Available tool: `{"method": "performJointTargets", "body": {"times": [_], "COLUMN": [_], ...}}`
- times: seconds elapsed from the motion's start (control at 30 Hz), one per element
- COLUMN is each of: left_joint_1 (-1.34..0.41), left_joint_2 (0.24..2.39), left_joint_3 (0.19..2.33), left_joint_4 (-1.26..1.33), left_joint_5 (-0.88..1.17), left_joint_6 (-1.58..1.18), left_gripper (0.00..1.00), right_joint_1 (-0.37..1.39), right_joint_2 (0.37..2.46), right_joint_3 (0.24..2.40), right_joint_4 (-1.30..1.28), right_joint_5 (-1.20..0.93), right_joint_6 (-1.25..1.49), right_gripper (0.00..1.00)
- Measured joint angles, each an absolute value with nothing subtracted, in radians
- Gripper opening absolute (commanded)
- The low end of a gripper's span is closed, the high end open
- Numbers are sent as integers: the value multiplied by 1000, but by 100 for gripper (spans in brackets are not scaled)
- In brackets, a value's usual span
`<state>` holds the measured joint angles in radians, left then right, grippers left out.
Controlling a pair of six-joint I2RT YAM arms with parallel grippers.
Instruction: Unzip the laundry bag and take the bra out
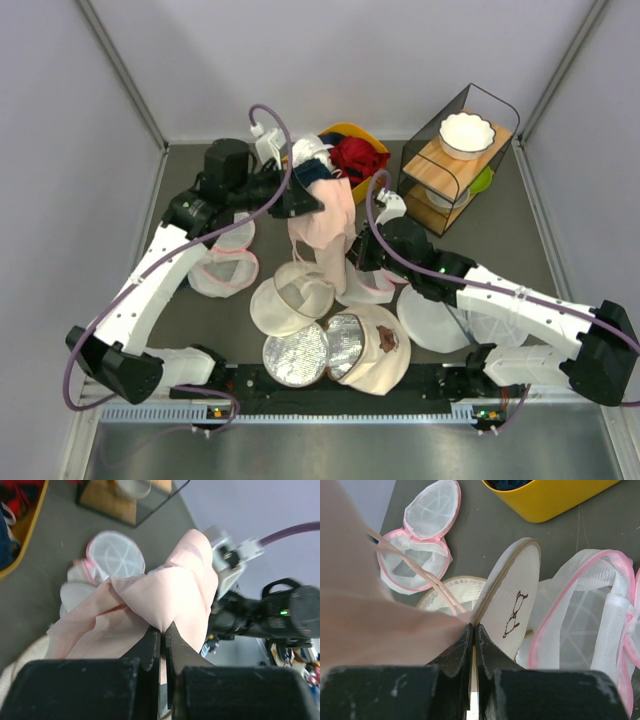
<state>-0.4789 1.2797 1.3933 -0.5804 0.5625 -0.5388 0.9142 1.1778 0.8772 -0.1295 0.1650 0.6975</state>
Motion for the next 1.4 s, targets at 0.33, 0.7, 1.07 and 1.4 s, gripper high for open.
{"method": "performJointTargets", "body": {"times": [0.33,0.7,1.07,1.4], "left_joint_1": [-438,-392,-382,-381], "left_joint_2": [1285,1526,1857,2052], "left_joint_3": [1652,1924,2210,2225], "left_joint_4": [-609,-574,-466,-304], "left_joint_5": [529,472,409,239], "left_joint_6": [-520,-525,-548,-589], "left_gripper": [0,0,0,0], "right_joint_1": [914,914,914,914], "right_joint_2": [1177,1139,1067,1101], "right_joint_3": [877,847,812,817], "right_joint_4": [-131,-149,-181,-226], "right_joint_5": [174,202,270,295], "right_joint_6": [699,699,691,672], "right_gripper": [0,0,0,0]}}
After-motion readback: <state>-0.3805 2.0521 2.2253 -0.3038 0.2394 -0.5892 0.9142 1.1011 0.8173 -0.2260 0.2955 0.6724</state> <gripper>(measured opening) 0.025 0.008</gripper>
